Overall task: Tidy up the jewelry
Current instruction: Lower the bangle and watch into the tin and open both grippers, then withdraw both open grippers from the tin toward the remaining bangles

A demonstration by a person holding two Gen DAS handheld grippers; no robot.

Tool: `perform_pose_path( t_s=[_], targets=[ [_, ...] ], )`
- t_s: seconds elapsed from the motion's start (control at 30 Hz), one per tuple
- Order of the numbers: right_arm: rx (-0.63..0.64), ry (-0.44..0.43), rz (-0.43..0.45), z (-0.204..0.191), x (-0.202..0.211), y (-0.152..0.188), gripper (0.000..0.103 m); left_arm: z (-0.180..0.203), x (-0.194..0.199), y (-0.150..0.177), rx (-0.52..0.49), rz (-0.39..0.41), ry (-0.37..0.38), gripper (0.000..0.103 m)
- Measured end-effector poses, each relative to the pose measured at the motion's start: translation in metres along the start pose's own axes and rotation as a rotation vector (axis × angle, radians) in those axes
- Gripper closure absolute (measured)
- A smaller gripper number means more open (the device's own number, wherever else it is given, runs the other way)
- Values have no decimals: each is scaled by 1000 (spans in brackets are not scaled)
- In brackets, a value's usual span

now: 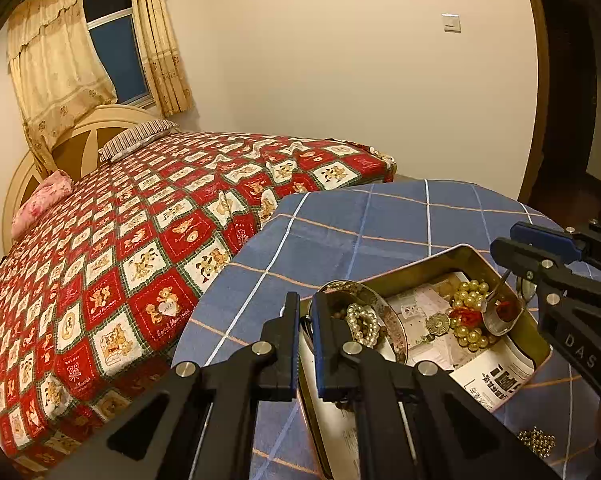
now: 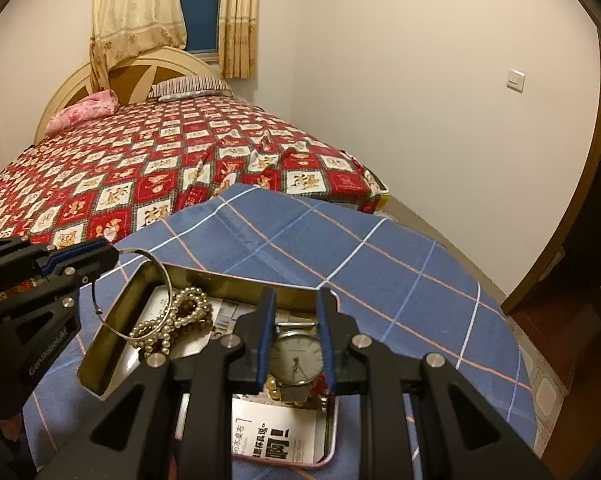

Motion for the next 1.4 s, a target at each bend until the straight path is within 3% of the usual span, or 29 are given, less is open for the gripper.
perform_pose_path(
  t_s=[1.1, 1.17, 1.2, 1.23, 1.27, 1.33, 1.4],
  targets=[
    [-12, 22, -81, 6, -27, 24, 79, 9, -27, 17, -16, -56, -13, 97],
    [-16, 28, -84, 7, -26, 25, 72, 9, -30, 18, -26, -75, -38, 96],
    [-19, 29, -81, 8, -25, 26, 59, 8, -30, 19, -26, -82, -48, 93],
    [-20, 32, -75, 9, -23, 27, 53, 7, -30, 20, -26, -84, -56, 79],
    [-18, 41, -70, 9, -21, 27, 45, 6, -29, 20, -25, -76, -69, 55],
    [-18, 47, -68, 10, -17, 29, 44, 3, -23, 20, -25, -43, -94, 26],
    [-22, 49, -67, 11, -15, 30, 44, 1, -19, 20, -30, -25, -102, 24]
  ],
)
Point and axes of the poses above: each gripper's, at about its wrist camera, not at the fingertips, and x roughly against the way its jaws point, z to its right, y to its underside, the point moved 4 cm from there along -x, roughly the way its jaws point, and after that the axes turned 4 degrees about x, right-handed, at the moved point
